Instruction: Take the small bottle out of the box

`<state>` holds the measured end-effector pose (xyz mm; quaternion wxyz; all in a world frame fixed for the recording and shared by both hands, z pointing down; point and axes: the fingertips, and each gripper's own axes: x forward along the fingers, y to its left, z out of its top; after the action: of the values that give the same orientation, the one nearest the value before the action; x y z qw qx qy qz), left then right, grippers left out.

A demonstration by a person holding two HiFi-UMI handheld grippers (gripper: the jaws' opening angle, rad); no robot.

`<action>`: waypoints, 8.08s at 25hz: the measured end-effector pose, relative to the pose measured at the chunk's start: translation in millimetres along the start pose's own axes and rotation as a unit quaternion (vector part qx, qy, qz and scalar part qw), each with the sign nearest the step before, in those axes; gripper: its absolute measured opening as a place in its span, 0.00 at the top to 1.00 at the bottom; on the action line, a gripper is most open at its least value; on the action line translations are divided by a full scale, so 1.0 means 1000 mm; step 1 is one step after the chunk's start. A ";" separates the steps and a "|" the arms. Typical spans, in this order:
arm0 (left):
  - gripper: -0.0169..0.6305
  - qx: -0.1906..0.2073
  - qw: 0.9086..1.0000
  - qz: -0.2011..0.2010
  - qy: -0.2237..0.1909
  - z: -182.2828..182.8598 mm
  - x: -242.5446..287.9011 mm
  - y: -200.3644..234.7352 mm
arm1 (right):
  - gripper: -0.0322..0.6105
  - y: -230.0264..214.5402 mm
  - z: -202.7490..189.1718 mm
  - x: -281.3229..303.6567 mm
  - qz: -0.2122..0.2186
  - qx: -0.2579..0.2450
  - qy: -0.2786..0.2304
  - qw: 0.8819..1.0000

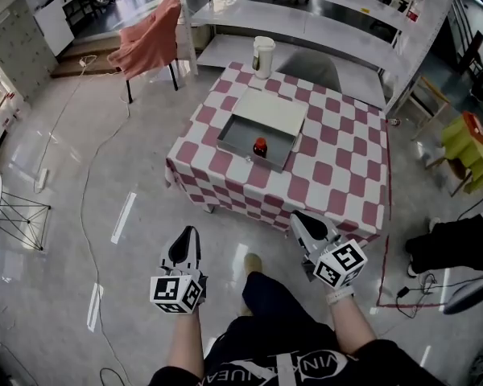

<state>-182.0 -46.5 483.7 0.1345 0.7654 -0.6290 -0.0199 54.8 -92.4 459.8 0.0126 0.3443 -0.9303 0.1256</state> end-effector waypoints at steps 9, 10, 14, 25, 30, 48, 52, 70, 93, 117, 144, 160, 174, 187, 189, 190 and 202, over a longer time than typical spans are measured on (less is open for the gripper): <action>0.94 0.004 1.000 -0.010 0.000 0.019 0.075 0.014 | 0.94 -0.039 0.013 0.072 0.013 -0.037 0.015 0.999; 0.94 0.004 1.000 -0.014 0.002 0.019 0.083 0.013 | 0.94 -0.044 0.011 0.077 0.013 -0.036 0.020 0.999; 0.94 0.000 0.999 -0.030 0.014 0.012 0.116 0.012 | 0.94 -0.064 0.011 0.098 0.016 -0.042 0.026 0.999; 0.94 0.010 0.996 -0.074 0.055 -0.006 0.178 -0.002 | 0.92 -0.099 0.003 0.146 0.019 -0.094 0.076 0.992; 0.94 -0.001 0.994 -0.082 0.070 -0.017 0.199 -0.008 | 0.90 -0.103 0.006 0.166 0.049 -0.113 0.083 0.989; 0.94 0.010 0.989 -0.110 0.096 -0.029 0.239 -0.019 | 0.74 -0.129 -0.017 0.196 0.047 -0.138 0.155 0.977; 0.94 0.011 0.988 -0.122 0.099 -0.032 0.251 -0.014 | 0.74 -0.131 -0.021 0.203 0.045 -0.144 0.165 0.975; 0.94 0.061 0.976 -0.175 0.114 -0.026 0.283 -0.012 | 0.74 -0.132 -0.031 0.224 0.019 -0.159 0.200 0.967; 0.94 0.050 0.975 -0.176 0.125 -0.031 0.288 -0.002 | 0.74 -0.132 -0.035 0.240 0.003 -0.138 0.216 0.967; 0.94 0.042 0.977 -0.179 0.111 0.000 0.295 0.006 | 0.74 -0.151 0.014 0.217 -0.042 -0.063 0.145 0.986; 0.94 0.041 0.980 -0.185 0.065 0.057 0.308 -0.002 | 0.74 -0.151 0.080 0.211 -0.054 -0.080 0.090 0.991; 0.94 0.046 0.981 -0.182 0.047 0.085 0.314 -0.007 | 0.74 -0.149 0.114 0.211 -0.041 -0.092 0.061 0.993; 0.94 0.050 0.982 -0.180 0.022 0.116 0.315 -0.006 | 0.74 -0.143 0.144 0.211 -0.028 -0.109 0.037 0.993; 0.94 0.062 0.981 -0.184 -0.002 0.145 0.310 -0.008 | 0.74 -0.138 0.173 0.203 -0.035 -0.128 0.016 0.991; 0.94 0.063 0.981 -0.183 -0.004 0.147 0.310 -0.007 | 0.74 -0.137 0.176 0.202 -0.034 -0.131 0.013 0.991; 0.94 0.063 0.981 -0.183 -0.005 0.148 0.309 -0.007 | 0.74 -0.137 0.178 0.202 -0.034 -0.133 0.012 0.990; 0.94 0.070 0.980 -0.182 -0.027 0.167 0.304 -0.003 | 0.74 -0.139 0.196 0.189 -0.055 -0.137 -0.015 0.989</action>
<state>-149.2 -370.4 364.0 0.0574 0.8738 -0.4824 -0.0210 12.8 -362.6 321.8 0.0528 0.3918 -0.9185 -0.0086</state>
